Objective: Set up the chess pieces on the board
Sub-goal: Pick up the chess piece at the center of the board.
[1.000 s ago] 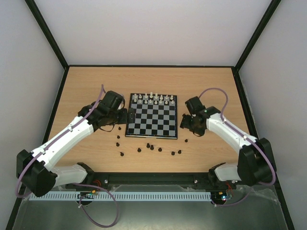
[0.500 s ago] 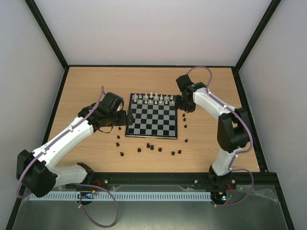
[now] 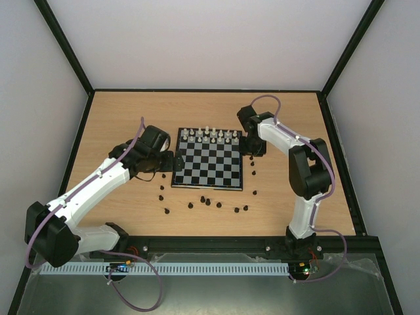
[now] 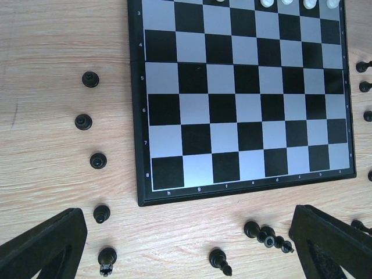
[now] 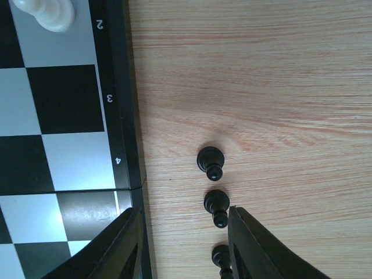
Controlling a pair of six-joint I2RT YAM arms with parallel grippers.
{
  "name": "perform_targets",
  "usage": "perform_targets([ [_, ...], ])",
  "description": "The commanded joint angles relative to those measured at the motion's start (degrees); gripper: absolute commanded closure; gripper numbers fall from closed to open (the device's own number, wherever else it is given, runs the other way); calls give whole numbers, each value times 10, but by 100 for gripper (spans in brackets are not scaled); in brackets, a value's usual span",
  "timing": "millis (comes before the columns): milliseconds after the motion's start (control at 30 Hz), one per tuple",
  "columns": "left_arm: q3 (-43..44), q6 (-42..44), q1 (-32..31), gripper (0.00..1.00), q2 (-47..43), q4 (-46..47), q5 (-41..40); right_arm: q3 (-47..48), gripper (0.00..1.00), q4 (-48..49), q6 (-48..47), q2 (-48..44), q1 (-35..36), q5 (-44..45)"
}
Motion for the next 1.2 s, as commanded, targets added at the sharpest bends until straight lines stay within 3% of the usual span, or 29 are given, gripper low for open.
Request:
perform_targets([
  [0, 11, 3, 3, 1, 3, -4, 11, -3, 60, -24, -10, 24, -8, 10],
  [300, 3, 4, 3, 1, 1, -1, 12, 10, 62, -22, -16, 46, -19, 3],
  [933, 10, 1, 3, 1, 12, -1, 12, 65, 77, -40, -32, 89, -32, -8],
  [1167, 5, 0, 3, 1, 14, 2, 16, 57, 77, -52, -30, 73, -32, -3],
])
